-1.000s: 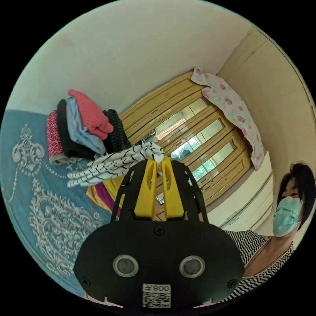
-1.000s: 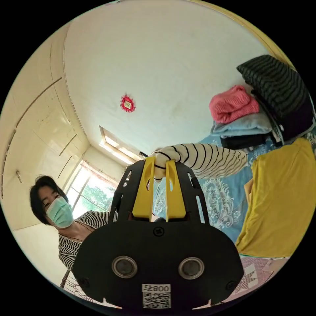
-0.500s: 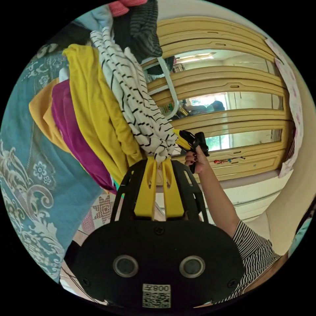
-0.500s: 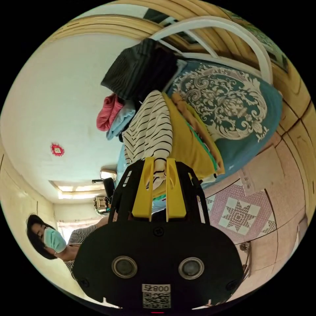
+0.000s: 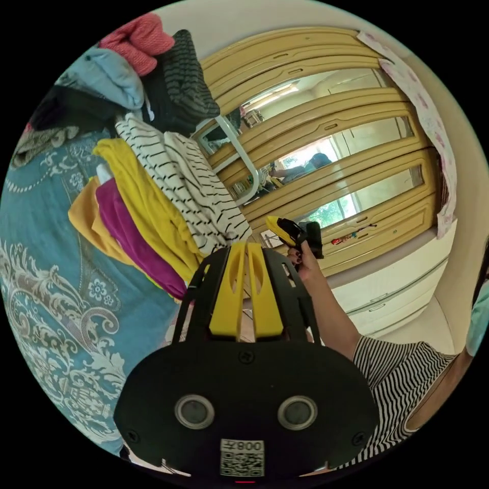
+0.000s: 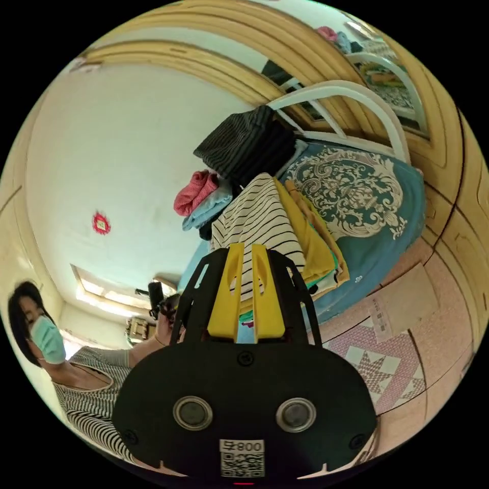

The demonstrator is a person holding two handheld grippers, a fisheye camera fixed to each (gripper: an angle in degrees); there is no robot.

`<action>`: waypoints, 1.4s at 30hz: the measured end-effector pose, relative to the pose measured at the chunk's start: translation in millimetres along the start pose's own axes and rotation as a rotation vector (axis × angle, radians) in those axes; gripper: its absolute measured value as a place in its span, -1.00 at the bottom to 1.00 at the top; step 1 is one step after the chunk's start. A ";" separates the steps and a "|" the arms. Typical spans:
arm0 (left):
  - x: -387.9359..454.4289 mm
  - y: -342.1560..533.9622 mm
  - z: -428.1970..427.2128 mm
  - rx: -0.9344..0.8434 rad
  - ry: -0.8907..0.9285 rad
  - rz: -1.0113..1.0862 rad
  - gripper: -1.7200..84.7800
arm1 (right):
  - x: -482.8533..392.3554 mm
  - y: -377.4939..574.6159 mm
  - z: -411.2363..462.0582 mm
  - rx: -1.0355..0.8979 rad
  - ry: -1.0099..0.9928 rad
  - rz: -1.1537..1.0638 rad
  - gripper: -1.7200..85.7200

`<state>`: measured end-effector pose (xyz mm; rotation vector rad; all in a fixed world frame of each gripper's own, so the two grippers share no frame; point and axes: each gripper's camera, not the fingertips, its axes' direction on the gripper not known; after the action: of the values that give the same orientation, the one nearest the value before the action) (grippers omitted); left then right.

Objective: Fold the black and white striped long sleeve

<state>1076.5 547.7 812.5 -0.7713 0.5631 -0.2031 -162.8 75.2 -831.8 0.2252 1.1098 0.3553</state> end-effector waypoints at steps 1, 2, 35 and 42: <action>3.5 -5.9 5.0 -0.018 -0.036 0.022 -0.94 | -11.5 -0.5 11.7 -0.026 0.025 -0.027 -0.91; 7.4 -15.6 16.6 -0.061 -0.119 0.035 -0.94 | -32.6 -1.4 36.7 -0.084 0.096 -0.075 -0.93; 84.4 282.2 -499.8 0.297 -0.981 0.368 -0.95 | -433.3 305.4 211.3 0.214 0.433 -0.554 -0.96; 17.8 311.6 -611.9 0.508 -0.824 0.383 -0.94 | -599.0 371.5 293.2 0.330 0.515 -0.904 -0.96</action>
<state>746.0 393.1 230.6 -0.1928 -0.1384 0.3163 -198.0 184.6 -77.0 -0.1032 1.6490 -0.6158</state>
